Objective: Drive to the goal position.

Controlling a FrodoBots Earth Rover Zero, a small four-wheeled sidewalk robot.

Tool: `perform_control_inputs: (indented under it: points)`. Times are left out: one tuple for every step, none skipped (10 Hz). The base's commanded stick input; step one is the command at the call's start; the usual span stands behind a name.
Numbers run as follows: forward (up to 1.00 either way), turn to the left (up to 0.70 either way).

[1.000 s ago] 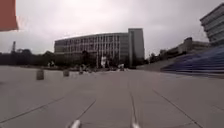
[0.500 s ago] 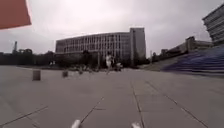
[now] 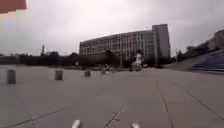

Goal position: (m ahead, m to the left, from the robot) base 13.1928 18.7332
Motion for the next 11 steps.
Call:
perform_control_inputs:
  points:
    - [0.70, 0.35]
    - [0.70, 0.35]
    - [0.70, 0.35]
    - [0.70, 0.35]
    - [0.70, 0.32]
    - [0.70, 0.08]
    - [0.70, 0.00]
    - [0.70, 0.00]
    - [0.70, 0.00]
    - [0.70, 0.00]
    - [0.70, 0.00]
